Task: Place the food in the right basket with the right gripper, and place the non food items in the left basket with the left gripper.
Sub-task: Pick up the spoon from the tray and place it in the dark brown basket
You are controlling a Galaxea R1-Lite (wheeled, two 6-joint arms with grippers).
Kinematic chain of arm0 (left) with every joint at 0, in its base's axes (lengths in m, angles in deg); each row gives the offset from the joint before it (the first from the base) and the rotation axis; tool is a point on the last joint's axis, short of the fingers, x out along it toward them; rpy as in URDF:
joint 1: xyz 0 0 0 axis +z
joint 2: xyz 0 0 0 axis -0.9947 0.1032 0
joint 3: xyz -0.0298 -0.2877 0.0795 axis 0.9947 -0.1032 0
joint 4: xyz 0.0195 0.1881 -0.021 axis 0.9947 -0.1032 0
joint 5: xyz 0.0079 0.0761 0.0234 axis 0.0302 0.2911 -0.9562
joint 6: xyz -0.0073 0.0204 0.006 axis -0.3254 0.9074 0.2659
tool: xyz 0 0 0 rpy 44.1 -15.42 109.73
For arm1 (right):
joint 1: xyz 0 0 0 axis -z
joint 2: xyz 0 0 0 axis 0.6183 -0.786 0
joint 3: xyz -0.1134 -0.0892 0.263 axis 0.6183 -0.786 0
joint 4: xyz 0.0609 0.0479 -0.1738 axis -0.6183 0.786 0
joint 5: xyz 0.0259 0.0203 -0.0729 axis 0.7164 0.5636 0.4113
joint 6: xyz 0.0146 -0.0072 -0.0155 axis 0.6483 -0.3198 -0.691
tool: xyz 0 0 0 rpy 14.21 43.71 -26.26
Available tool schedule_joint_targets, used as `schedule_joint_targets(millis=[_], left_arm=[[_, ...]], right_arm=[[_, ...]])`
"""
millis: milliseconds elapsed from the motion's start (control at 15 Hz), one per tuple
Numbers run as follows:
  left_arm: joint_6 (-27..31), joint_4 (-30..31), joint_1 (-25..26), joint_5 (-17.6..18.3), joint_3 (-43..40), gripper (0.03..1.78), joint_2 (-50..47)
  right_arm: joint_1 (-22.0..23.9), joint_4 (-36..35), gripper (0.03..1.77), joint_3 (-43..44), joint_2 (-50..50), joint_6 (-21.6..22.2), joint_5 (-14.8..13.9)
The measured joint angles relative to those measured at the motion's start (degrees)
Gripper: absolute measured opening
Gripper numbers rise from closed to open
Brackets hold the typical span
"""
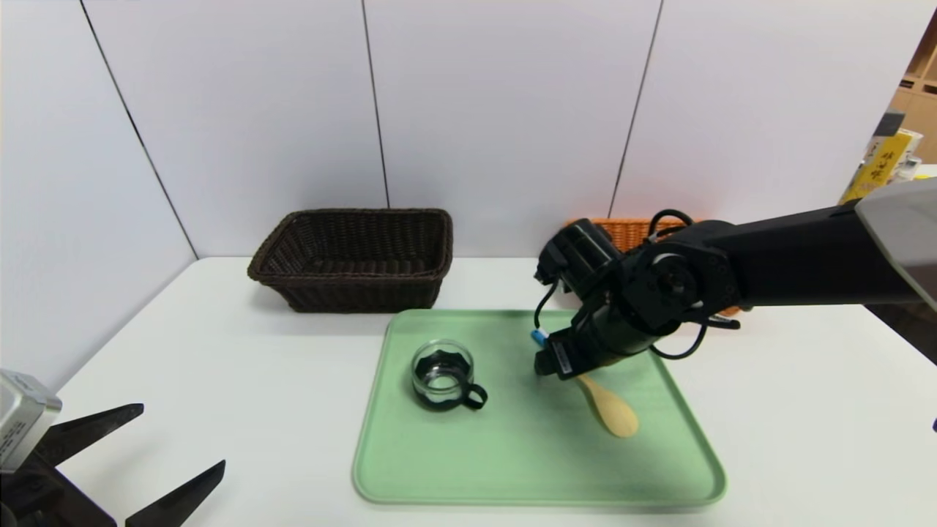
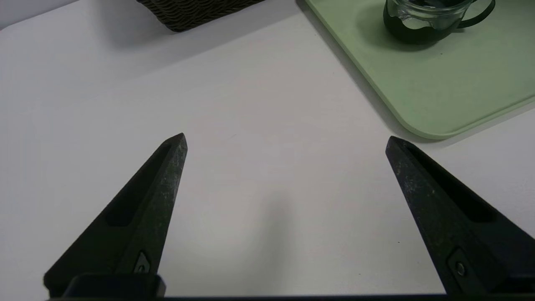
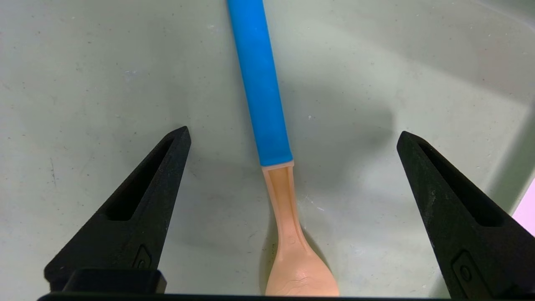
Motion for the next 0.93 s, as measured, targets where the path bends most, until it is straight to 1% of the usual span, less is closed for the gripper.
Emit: schedule_joint_targets(millis=[133,267,400,467,600,667,733,933], left_arm=[[0.0,0.0,0.0,0.0,0.0,1.69,0.0],[0.0,0.0,0.0,0.0,0.0,1.69,0.0],[0.0,0.0,0.0,0.0,0.0,1.69,0.0],[0.0,0.0,0.0,0.0,0.0,1.69,0.0],[0.0,0.1,0.0,0.0,0.1,1.69,0.0],[0.0,0.1,0.0,0.0,0.1,1.69,0.1],[0.0,0.1,0.0,0.0,0.2,1.69,0.1],[0.0,0.1,0.0,0.0,0.2,1.69,0.1]], right_arm=[[0.0,0.0,1.70,-0.1,-0.1,0.0,0.0],[0.0,0.0,1.36,-0.2,-0.2,0.0,0.0],[0.0,0.1,1.08,-0.2,-0.3,0.0,0.0],[0.0,0.2,0.97,-0.2,-0.3,0.0,-0.1],[0.0,0.2,0.79,-0.2,-0.3,-0.1,-0.1],[0.0,0.2,0.58,-0.2,-0.3,-0.1,-0.1],[0.0,0.2,0.13,-0.2,-0.3,0.0,-0.2],[0.0,0.2,0.15,-0.2,-0.2,-0.1,-0.2]])
